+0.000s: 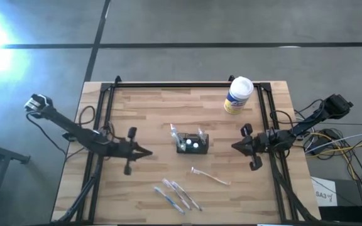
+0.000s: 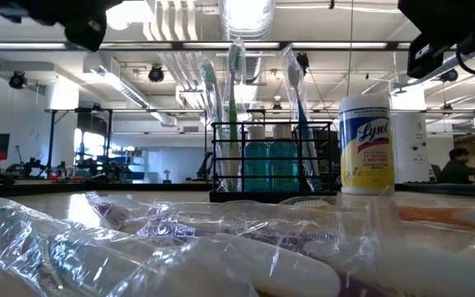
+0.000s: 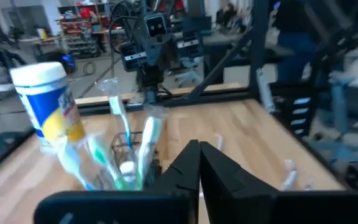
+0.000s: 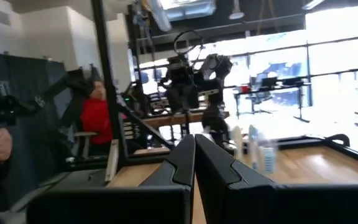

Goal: Pick & Place toothbrushing station
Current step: Put the orange toothbrush into the black mesh organizer

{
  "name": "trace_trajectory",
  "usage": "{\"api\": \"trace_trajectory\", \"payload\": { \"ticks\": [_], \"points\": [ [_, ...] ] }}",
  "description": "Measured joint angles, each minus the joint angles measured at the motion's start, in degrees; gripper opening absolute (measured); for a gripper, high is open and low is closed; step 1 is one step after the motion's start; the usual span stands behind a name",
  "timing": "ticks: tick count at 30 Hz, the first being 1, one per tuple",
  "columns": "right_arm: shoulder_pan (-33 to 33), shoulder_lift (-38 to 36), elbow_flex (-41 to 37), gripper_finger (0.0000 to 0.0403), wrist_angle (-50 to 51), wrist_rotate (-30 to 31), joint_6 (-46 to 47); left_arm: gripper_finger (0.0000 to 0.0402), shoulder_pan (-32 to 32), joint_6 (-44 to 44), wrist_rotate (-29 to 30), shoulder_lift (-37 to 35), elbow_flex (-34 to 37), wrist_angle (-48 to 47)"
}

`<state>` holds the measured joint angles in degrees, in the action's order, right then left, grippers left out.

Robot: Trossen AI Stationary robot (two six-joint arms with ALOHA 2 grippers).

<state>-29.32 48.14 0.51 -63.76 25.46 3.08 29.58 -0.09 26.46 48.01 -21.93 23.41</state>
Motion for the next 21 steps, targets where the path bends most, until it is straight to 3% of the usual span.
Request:
{"api": "trace_trajectory", "payload": {
  "ticks": [9, 17, 21],
  "points": [
    [0.0, 0.1, 0.0, 0.0008, 1.4, 1.7, 1.3, 0.0005, 0.0, -1.0, -1.5, -12.5, 11.5, 1.9],
    [0.0, 0.1, 0.0, 0.0008, 4.7, 2.0, 1.4, 0.0003, 0.0, 0.4, -1.7, -16.1, 15.6, 4.1],
    [0.0, 0.1, 0.0, 0.0008, 4.9, 6.2, 1.6, 0.0002, 0.0, -1.3, -2.5, -16.1, 15.8, 4.0]
  ]
}}
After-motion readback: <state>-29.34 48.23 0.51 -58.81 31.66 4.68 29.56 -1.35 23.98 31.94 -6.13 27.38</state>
